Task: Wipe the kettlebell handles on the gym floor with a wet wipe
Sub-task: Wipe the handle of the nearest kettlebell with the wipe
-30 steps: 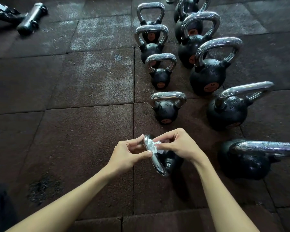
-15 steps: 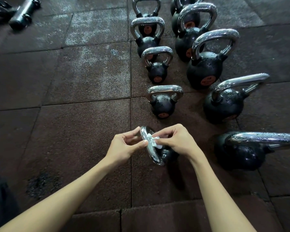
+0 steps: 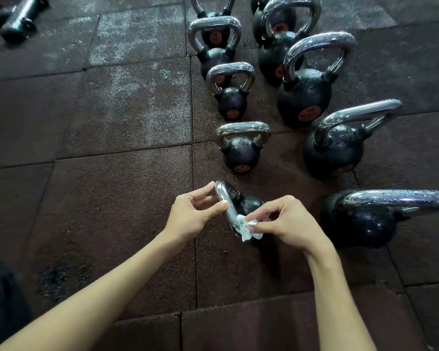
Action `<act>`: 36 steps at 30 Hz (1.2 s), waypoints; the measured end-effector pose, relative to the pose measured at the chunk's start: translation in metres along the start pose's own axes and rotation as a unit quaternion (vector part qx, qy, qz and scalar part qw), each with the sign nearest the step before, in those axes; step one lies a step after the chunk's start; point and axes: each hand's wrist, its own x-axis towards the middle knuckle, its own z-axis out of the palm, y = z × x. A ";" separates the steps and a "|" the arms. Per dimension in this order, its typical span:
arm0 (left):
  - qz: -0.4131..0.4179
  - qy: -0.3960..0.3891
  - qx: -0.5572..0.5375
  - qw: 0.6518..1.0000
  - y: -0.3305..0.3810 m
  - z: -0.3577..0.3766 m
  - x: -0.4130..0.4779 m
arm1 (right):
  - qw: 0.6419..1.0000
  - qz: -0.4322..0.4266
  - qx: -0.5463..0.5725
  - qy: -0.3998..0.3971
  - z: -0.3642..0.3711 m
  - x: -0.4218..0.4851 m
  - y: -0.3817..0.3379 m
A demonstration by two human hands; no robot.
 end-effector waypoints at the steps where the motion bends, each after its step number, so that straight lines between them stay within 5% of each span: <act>1: 0.002 0.000 0.004 1.000 0.000 -0.001 0.001 | 1.000 0.010 0.004 0.011 0.002 -0.003 0.007; 16: -0.019 -0.017 -0.013 1.000 -0.002 -0.014 0.002 | 0.997 0.058 -0.007 0.058 0.016 -0.012 0.031; 25: -0.010 -0.015 0.018 1.000 -0.007 -0.020 0.000 | 0.966 -0.013 0.061 0.252 0.055 0.053 0.000; 36: -0.016 -0.020 0.020 0.999 -0.015 -0.032 0.003 | 0.957 -0.050 -0.136 0.250 0.082 0.071 0.005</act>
